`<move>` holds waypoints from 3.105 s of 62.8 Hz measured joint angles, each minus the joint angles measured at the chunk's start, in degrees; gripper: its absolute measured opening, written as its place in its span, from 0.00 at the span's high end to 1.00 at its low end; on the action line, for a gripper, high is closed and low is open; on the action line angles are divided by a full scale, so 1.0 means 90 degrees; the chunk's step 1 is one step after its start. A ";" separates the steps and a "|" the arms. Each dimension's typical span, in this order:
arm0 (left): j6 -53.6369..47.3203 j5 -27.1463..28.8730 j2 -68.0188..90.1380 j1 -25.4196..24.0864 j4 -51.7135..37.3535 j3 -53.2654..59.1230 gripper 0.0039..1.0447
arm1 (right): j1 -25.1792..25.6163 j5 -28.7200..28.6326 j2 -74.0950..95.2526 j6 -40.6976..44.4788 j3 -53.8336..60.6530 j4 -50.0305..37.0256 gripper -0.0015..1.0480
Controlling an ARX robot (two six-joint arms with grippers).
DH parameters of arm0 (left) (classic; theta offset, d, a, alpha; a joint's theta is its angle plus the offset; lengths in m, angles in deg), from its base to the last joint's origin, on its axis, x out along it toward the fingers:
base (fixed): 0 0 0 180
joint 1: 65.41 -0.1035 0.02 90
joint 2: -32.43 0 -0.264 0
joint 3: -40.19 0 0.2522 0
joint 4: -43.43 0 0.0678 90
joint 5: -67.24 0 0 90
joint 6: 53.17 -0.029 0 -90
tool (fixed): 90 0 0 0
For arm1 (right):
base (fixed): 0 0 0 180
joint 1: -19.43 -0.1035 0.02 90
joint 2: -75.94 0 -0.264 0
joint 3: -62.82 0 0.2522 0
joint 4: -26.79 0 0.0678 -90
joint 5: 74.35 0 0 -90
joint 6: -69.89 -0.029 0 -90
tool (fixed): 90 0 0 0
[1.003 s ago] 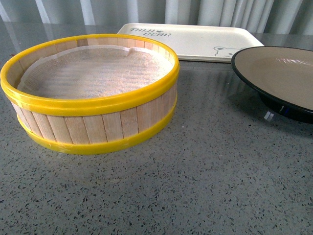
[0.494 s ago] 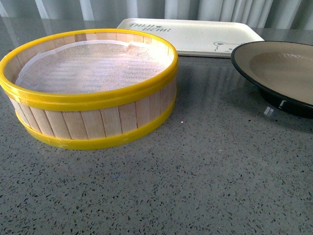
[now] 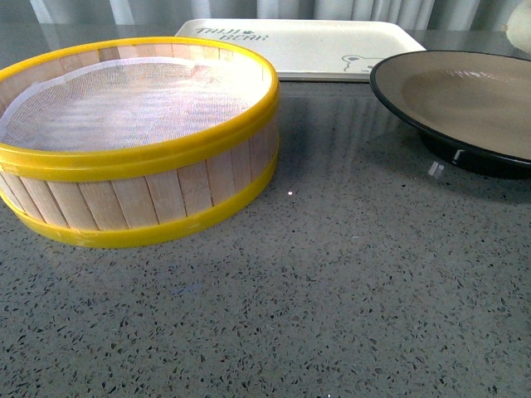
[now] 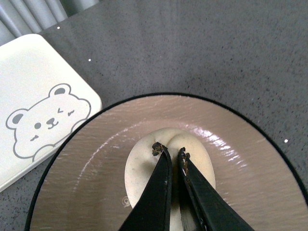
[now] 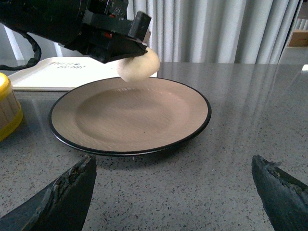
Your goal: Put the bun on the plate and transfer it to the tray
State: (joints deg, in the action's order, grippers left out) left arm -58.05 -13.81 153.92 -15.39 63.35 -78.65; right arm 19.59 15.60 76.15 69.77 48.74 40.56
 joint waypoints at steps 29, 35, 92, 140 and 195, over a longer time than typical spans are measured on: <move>-0.0362 0.0051 0.0080 0.0083 0.0299 0.0318 0.97 | 0.0000 0.0000 0.0000 0.0000 0.0000 0.0000 0.08; -0.0406 0.0049 0.0087 0.0085 0.0355 0.0321 0.97 | 0.0000 0.0000 0.0000 0.0000 0.0000 0.0000 0.08; 0.0889 0.0959 -0.2601 0.0160 -0.1491 0.2771 0.06 | 0.0000 0.0000 0.0000 0.0000 0.0000 0.0000 0.08; 0.0755 0.1576 -1.0081 -0.2900 -0.2635 1.0197 0.62 | 0.0000 -0.0007 0.0000 0.0000 0.0000 0.0000 0.08; 0.0585 -0.0974 -1.2274 -0.5552 -0.1705 1.1468 0.96 | 0.0000 0.0000 0.0000 0.0000 0.0000 0.0000 0.08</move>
State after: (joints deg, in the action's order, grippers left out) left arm -52.78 -22.57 43.46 -65.35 48.00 24.56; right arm 19.59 15.60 76.15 69.77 48.74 40.56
